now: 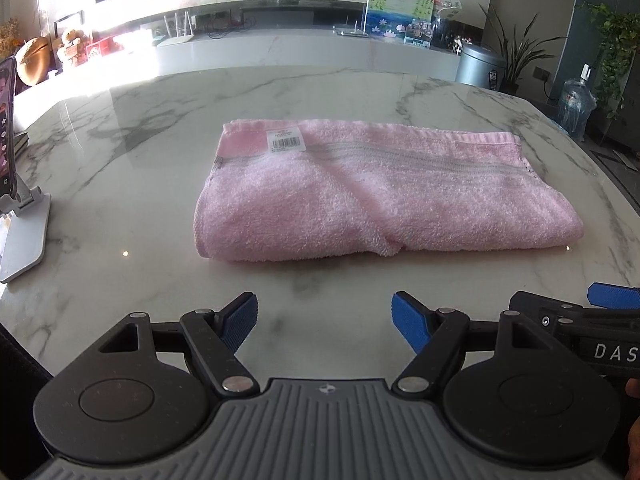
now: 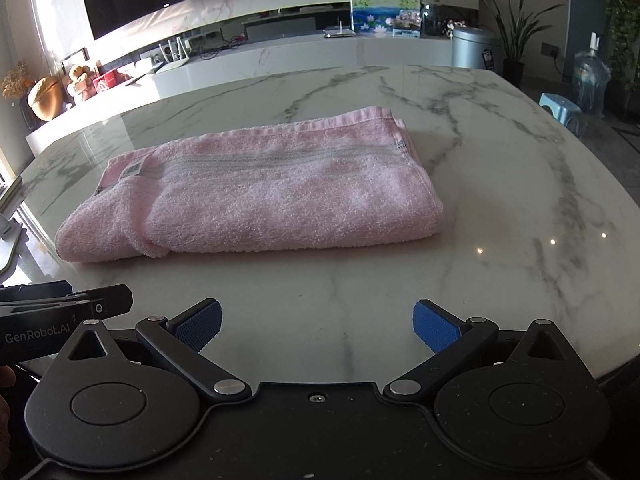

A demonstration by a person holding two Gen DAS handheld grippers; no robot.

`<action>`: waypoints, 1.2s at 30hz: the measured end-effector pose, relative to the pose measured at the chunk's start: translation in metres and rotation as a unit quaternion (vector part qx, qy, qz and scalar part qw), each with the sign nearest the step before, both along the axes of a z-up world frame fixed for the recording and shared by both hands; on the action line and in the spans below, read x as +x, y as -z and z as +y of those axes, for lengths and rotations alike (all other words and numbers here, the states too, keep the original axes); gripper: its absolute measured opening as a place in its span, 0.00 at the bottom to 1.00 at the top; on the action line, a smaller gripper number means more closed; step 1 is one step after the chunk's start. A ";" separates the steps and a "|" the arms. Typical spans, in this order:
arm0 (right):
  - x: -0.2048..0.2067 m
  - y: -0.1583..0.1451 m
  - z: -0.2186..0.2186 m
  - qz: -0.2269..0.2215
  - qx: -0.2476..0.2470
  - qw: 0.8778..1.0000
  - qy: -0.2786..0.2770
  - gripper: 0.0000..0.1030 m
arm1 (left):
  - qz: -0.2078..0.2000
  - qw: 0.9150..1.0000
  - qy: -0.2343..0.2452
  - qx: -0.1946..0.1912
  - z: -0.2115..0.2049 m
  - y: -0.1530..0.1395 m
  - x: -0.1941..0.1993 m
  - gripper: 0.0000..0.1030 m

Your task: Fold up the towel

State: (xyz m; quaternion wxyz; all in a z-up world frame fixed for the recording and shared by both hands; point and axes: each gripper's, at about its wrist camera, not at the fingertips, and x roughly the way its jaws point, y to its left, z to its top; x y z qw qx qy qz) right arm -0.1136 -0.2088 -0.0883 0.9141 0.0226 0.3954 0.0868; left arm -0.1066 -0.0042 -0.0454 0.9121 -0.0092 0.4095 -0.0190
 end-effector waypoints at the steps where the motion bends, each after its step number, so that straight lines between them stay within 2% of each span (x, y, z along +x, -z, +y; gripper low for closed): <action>1: 0.001 0.001 0.000 0.001 -0.001 1.000 0.002 0.99 | 0.002 1.000 0.002 0.002 -0.001 0.001 0.000 0.71; 8: 0.001 0.004 0.004 -0.001 -0.025 1.000 -0.002 1.00 | -0.004 1.000 0.011 0.022 -0.007 0.005 0.002 0.72; 14: 0.001 0.007 0.012 -0.005 -0.056 0.998 -0.010 1.00 | -0.009 1.000 0.011 0.020 -0.008 0.006 0.003 0.77; 26: -0.005 0.009 0.010 -0.026 -0.053 0.998 -0.008 1.00 | 0.002 1.000 0.006 0.021 -0.007 0.007 0.008 0.88; 36: -0.009 0.010 0.010 -0.036 -0.051 0.998 -0.006 1.00 | 0.003 1.000 0.001 0.021 -0.006 0.007 0.008 0.89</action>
